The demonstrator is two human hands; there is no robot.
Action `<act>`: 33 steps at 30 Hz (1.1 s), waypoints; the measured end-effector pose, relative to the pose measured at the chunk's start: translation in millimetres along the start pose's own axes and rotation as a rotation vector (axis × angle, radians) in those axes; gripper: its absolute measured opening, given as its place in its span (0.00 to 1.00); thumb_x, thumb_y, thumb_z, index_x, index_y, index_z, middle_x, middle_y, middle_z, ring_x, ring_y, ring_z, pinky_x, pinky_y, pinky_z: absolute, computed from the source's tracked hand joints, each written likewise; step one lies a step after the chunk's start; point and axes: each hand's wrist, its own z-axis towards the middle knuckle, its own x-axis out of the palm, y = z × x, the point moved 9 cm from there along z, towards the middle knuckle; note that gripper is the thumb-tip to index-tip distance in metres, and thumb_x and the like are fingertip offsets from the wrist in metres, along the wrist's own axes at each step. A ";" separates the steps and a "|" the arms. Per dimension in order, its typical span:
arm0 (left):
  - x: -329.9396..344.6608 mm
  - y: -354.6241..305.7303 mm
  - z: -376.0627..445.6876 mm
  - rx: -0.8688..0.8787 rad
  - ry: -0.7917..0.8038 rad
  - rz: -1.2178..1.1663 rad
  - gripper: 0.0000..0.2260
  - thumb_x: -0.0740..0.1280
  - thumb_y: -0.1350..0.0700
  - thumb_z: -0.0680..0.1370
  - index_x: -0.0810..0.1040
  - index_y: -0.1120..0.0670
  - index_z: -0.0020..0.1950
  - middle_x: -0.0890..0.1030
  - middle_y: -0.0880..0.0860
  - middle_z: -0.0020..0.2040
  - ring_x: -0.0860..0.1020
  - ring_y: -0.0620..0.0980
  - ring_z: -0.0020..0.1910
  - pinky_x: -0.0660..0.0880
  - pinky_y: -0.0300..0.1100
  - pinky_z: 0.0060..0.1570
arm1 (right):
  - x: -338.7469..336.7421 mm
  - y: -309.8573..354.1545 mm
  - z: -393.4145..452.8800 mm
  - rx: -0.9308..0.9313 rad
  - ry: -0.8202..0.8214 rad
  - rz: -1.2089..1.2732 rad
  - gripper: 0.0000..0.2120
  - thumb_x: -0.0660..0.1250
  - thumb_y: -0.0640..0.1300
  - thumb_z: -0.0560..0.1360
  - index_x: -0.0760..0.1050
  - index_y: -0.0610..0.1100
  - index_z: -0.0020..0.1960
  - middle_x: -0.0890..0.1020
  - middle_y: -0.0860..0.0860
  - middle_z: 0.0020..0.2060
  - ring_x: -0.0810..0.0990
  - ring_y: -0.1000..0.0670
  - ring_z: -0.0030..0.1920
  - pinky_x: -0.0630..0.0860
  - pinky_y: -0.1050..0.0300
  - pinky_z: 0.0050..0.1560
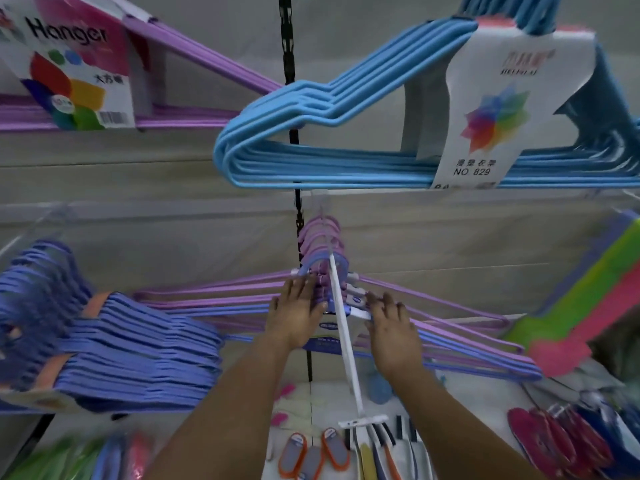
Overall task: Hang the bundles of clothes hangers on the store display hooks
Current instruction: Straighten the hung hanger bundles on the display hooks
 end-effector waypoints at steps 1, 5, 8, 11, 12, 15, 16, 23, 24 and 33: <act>2.0 2.8 1.9 -0.003 0.016 -0.010 0.27 0.48 0.44 0.83 0.42 0.49 0.79 0.42 0.50 0.79 0.41 0.53 0.78 0.45 0.57 0.75 | 0.6 -0.2 3.4 0.001 -0.027 -0.018 0.27 0.63 0.44 0.78 0.60 0.47 0.76 0.66 0.41 0.72 0.67 0.38 0.69 0.70 0.39 0.63; 2.6 4.5 6.2 0.005 0.026 0.010 0.29 0.48 0.39 0.81 0.41 0.47 0.78 0.40 0.50 0.79 0.38 0.52 0.77 0.41 0.58 0.74 | -1.1 -0.6 16.7 -0.019 -0.047 -0.062 0.27 0.57 0.42 0.80 0.54 0.51 0.77 0.62 0.46 0.74 0.63 0.43 0.72 0.64 0.46 0.67; 1.9 4.0 8.4 0.020 0.002 0.056 0.29 0.47 0.41 0.82 0.39 0.47 0.78 0.40 0.50 0.79 0.38 0.54 0.77 0.41 0.58 0.75 | -3.5 -1.1 25.3 -0.010 -0.027 -0.080 0.28 0.53 0.39 0.80 0.50 0.52 0.78 0.59 0.48 0.75 0.61 0.44 0.73 0.63 0.48 0.68; 0.1 4.3 8.1 0.003 -0.058 0.056 0.27 0.47 0.43 0.83 0.40 0.47 0.78 0.42 0.49 0.79 0.39 0.53 0.77 0.42 0.59 0.74 | -6.0 1.4 31.5 -0.013 -0.035 -0.058 0.26 0.52 0.40 0.81 0.52 0.53 0.77 0.60 0.49 0.75 0.60 0.45 0.73 0.64 0.48 0.67; 0.2 4.3 7.8 -0.011 -0.072 0.040 0.26 0.48 0.44 0.83 0.41 0.47 0.78 0.42 0.49 0.79 0.39 0.53 0.77 0.42 0.60 0.74 | -6.6 2.3 32.8 -0.013 -0.039 -0.053 0.26 0.52 0.41 0.81 0.52 0.53 0.77 0.60 0.49 0.75 0.60 0.45 0.73 0.65 0.49 0.67; 0.1 3.5 9.7 -0.047 -0.107 0.018 0.26 0.48 0.46 0.83 0.41 0.45 0.78 0.42 0.48 0.79 0.38 0.54 0.77 0.42 0.62 0.73 | -6.2 3.9 38.6 -0.014 -0.030 -0.046 0.26 0.52 0.41 0.82 0.52 0.52 0.77 0.58 0.51 0.76 0.58 0.46 0.74 0.65 0.50 0.68; -0.4 3.8 11.3 -0.058 -0.116 0.015 0.26 0.48 0.46 0.83 0.40 0.45 0.78 0.42 0.48 0.79 0.38 0.54 0.77 0.42 0.62 0.73 | -5.6 4.3 41.1 -0.012 -0.023 -0.047 0.26 0.52 0.41 0.82 0.52 0.52 0.78 0.58 0.51 0.76 0.58 0.46 0.75 0.64 0.50 0.68; 1.6 3.3 27.4 -0.093 -0.123 -0.044 0.27 0.49 0.43 0.83 0.38 0.42 0.77 0.41 0.48 0.79 0.38 0.54 0.77 0.42 0.63 0.72 | -11.7 3.5 59.7 0.007 -0.027 -0.058 0.26 0.54 0.41 0.80 0.55 0.53 0.76 0.63 0.53 0.73 0.64 0.46 0.70 0.67 0.50 0.63; 2.4 3.4 30.2 -0.102 -0.124 -0.059 0.27 0.49 0.42 0.82 0.37 0.41 0.77 0.41 0.48 0.79 0.38 0.54 0.77 0.42 0.63 0.72 | -12.5 3.8 62.2 0.012 -0.010 -0.053 0.27 0.54 0.40 0.80 0.54 0.52 0.76 0.63 0.53 0.73 0.64 0.46 0.70 0.67 0.49 0.63; 6.4 -2.7 28.0 -0.142 -0.090 -0.115 0.28 0.49 0.42 0.83 0.38 0.45 0.78 0.39 0.50 0.79 0.39 0.54 0.77 0.43 0.62 0.74 | -13.8 16.4 54.9 0.081 0.110 0.018 0.34 0.56 0.35 0.78 0.43 0.45 0.79 0.50 0.49 0.78 0.52 0.43 0.76 0.58 0.48 0.73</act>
